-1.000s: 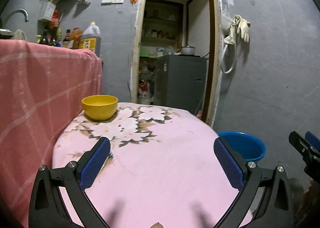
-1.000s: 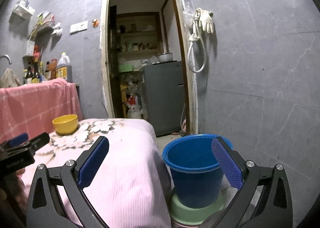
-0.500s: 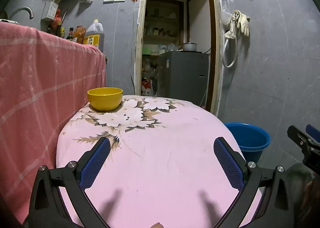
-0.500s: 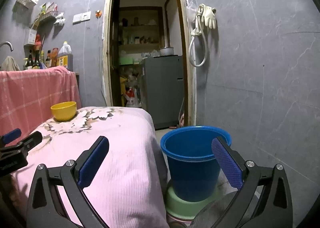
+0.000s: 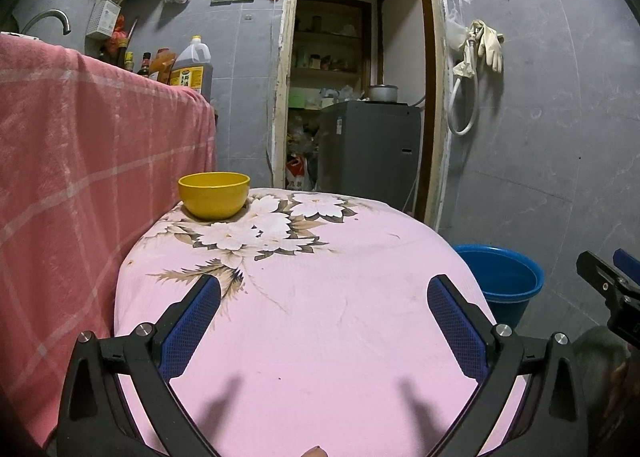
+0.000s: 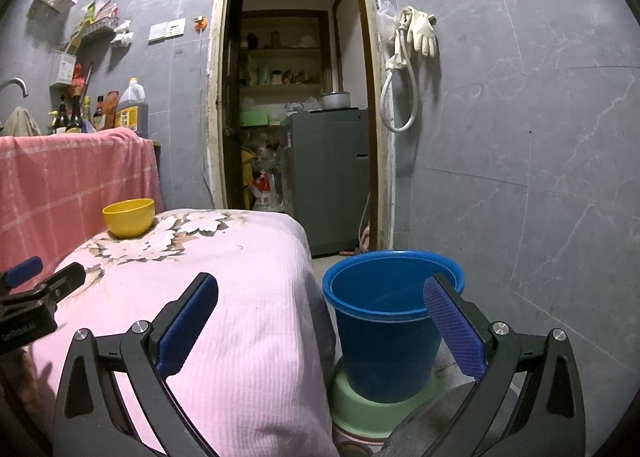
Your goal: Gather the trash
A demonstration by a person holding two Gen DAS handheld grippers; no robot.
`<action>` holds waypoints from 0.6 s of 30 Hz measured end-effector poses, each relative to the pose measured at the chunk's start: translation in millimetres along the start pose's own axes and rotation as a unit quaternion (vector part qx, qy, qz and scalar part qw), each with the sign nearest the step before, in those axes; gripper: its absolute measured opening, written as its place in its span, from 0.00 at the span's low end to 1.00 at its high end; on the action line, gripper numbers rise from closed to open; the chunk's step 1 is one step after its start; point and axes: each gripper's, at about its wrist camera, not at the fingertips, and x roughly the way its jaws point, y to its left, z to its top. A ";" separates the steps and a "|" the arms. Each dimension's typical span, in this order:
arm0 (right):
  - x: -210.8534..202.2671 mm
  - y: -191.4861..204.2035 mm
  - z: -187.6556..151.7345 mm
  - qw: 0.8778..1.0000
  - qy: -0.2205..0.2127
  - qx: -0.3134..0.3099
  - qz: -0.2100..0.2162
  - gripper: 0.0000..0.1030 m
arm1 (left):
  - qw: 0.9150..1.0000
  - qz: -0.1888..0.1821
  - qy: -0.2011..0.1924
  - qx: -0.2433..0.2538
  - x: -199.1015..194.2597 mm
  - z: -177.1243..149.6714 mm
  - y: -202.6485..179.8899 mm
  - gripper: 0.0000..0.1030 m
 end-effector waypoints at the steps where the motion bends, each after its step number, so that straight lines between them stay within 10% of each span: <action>1: -0.2 0.0 -0.2 1.000 0.000 0.000 0.000 1.00 | 1.000 0.000 -0.001 0.000 -0.1 -0.1 0.4 0.98; 18: -0.1 2.7 1.3 1.000 -0.001 -0.002 0.001 1.00 | 1.000 -0.001 -0.003 -0.003 -1.5 0.0 1.1 0.98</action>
